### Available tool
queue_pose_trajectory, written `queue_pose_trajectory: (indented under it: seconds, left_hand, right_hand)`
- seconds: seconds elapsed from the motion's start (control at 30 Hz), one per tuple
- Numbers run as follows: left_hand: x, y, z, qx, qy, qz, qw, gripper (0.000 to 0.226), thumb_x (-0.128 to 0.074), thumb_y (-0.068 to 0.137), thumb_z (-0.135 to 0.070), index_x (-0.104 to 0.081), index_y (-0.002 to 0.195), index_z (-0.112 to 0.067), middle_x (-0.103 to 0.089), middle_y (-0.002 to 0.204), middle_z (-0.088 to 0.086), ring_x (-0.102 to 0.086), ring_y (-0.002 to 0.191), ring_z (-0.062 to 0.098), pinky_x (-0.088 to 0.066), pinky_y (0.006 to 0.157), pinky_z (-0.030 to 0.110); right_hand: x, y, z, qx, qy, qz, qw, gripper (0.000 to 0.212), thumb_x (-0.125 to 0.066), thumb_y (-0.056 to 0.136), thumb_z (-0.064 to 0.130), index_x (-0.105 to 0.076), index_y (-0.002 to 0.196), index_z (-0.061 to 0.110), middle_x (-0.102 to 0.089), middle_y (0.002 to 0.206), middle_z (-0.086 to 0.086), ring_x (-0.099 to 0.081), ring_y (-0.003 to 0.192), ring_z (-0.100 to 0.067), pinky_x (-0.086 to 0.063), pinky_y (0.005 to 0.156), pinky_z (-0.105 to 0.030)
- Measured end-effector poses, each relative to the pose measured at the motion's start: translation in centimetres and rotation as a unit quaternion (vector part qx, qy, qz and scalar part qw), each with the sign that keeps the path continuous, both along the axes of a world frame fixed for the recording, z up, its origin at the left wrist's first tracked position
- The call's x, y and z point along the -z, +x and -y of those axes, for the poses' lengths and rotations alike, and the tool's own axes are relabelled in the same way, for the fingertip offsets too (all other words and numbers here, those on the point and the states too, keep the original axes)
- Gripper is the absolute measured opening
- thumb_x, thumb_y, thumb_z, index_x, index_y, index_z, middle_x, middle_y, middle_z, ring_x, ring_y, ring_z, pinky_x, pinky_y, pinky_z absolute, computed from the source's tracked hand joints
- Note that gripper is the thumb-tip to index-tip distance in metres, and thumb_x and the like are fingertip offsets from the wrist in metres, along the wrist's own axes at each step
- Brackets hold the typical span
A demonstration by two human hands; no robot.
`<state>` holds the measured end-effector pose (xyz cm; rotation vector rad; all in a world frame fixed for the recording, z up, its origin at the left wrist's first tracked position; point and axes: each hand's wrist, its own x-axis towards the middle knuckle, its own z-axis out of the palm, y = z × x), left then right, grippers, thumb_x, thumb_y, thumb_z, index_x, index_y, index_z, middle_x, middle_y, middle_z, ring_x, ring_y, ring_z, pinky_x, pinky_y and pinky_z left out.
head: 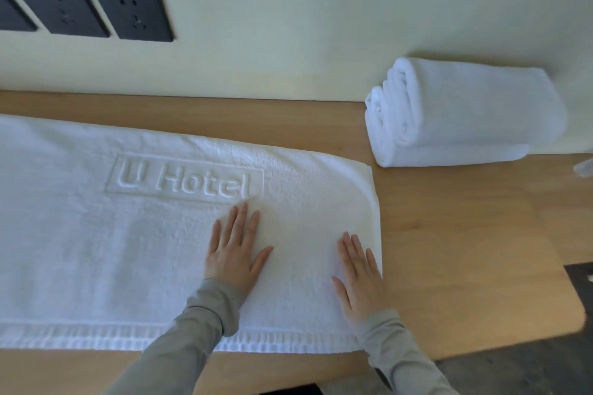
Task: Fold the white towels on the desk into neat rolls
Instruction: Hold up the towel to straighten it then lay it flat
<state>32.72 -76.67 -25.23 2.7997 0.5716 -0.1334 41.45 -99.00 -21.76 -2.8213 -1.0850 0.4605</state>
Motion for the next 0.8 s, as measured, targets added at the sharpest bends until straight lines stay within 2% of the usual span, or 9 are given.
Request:
queue_pose_trajectory:
  seconds: [0.07, 0.13, 0.23, 0.37, 0.47, 0.57, 0.63, 0.67, 0.8]
  left_hand:
    - [0.1, -1.0, 0.8, -0.031, -0.016, -0.007, 0.999, 0.083, 0.024, 0.076, -0.067, 0.009, 0.145, -0.023, 0.011, 0.156, 0.0, 0.015, 0.143, 0.017, 0.01, 0.117, 0.036]
    - [-0.1, -1.9, 1.8, -0.061, -0.03, -0.003, 0.998, 0.084, 0.021, 0.078, -0.067, 0.003, 0.147, -0.022, 0.007, 0.157, 0.0, 0.011, 0.144, 0.017, 0.007, 0.117, 0.036]
    - [-0.7, -2.0, 3.1, -0.136, -0.072, 0.035, 0.987, 0.086, 0.01, 0.083, -0.067, -0.018, 0.148, -0.017, -0.009, 0.157, 0.001, -0.004, 0.145, 0.017, -0.003, 0.118, 0.037]
    - [-1.4, -1.1, 4.5, -0.279, -0.092, 0.127, 0.947, 0.056, -0.041, 0.092, -0.04, -0.05, 0.133, -0.004, -0.042, 0.145, 0.014, -0.038, 0.135, 0.032, -0.029, 0.111, 0.049]
    - [-1.7, -0.7, 6.5, -0.41, -0.092, 0.128, 0.898, 0.047, -0.057, 0.092, -0.026, -0.049, 0.134, -0.006, -0.041, 0.146, 0.012, -0.036, 0.135, 0.031, -0.029, 0.11, 0.049]
    - [-2.5, -0.1, 10.1, -0.525, -0.075, 0.108, 0.841, 0.055, -0.055, 0.091, -0.032, -0.04, 0.14, -0.012, -0.03, 0.152, 0.008, -0.027, 0.139, 0.031, -0.024, 0.111, 0.049]
    - [-3.2, 0.7, 12.8, -0.614, -0.092, 0.101, 0.778, 0.066, -0.055, 0.09, -0.038, -0.029, 0.146, -0.016, -0.019, 0.156, 0.005, -0.022, 0.14, 0.033, -0.023, 0.109, 0.05]
    - [-3.5, 1.2, 14.2, -0.67, -0.113, 0.104, 0.726, 0.071, -0.058, 0.088, -0.038, -0.025, 0.147, -0.016, -0.017, 0.156, 0.006, -0.021, 0.139, 0.034, -0.023, 0.108, 0.051]
    - [-4.8, 3.0, 17.9, -0.851, -0.231, 0.138, 0.45, 0.087, -0.073, 0.078, -0.035, -0.024, 0.145, -0.008, -0.026, 0.146, 0.02, -0.027, 0.131, 0.04, -0.028, 0.104, 0.052]
  right_hand:
    - [0.7, 2.1, -1.1, -0.023, -0.001, -0.023, 0.999, 0.055, -0.021, 0.101, 0.032, 0.01, 0.143, 0.012, 0.014, 0.153, -0.003, 0.009, 0.144, -0.021, 0.014, 0.115, -0.026]
    - [1.1, 5.0, -2.4, -0.029, -0.008, -0.035, 0.999, 0.057, -0.021, 0.102, 0.03, 0.014, 0.144, 0.013, 0.019, 0.153, -0.001, 0.016, 0.143, -0.016, 0.013, 0.115, -0.027]
    - [0.4, 9.9, -4.5, -0.04, -0.012, -0.035, 0.999, 0.056, -0.025, 0.102, 0.024, 0.002, 0.148, 0.009, 0.006, 0.158, -0.005, 0.009, 0.145, -0.017, 0.005, 0.118, -0.032]
    - [-0.5, 16.1, -6.4, -0.071, -0.008, -0.012, 0.997, 0.056, -0.033, 0.099, 0.023, -0.009, 0.148, 0.01, -0.006, 0.158, -0.006, -0.006, 0.145, -0.02, -0.008, 0.117, -0.033]
    - [-0.9, 20.1, -7.6, -0.089, -0.045, -0.007, 0.995, 0.058, -0.037, 0.098, 0.029, -0.013, 0.148, 0.012, -0.02, 0.154, -0.008, -0.025, 0.138, -0.025, -0.027, 0.107, -0.034]
    - [-1.4, 23.0, -8.6, -0.11, -0.125, -0.017, 0.986, 0.058, -0.033, 0.098, 0.037, -0.014, 0.147, 0.015, -0.036, 0.145, -0.008, -0.042, 0.125, -0.027, -0.039, 0.094, -0.036]
    - [-1.7, 24.2, -9.3, -0.112, -0.152, -0.038, 0.981, 0.057, -0.033, 0.097, 0.041, -0.019, 0.146, 0.016, -0.043, 0.14, -0.007, -0.048, 0.119, -0.027, -0.043, 0.089, -0.035]
    - [-1.9, 24.7, -9.5, -0.107, -0.155, -0.052, 0.981, 0.056, -0.036, 0.096, 0.042, -0.024, 0.144, 0.016, -0.047, 0.136, -0.007, -0.051, 0.116, -0.027, -0.045, 0.088, -0.035]
    - [-2.1, 25.6, -10.0, -0.099, -0.187, -0.117, 0.97, 0.055, -0.049, 0.091, 0.046, -0.041, 0.133, 0.012, -0.056, 0.121, -0.007, -0.055, 0.106, -0.025, -0.045, 0.081, -0.031]
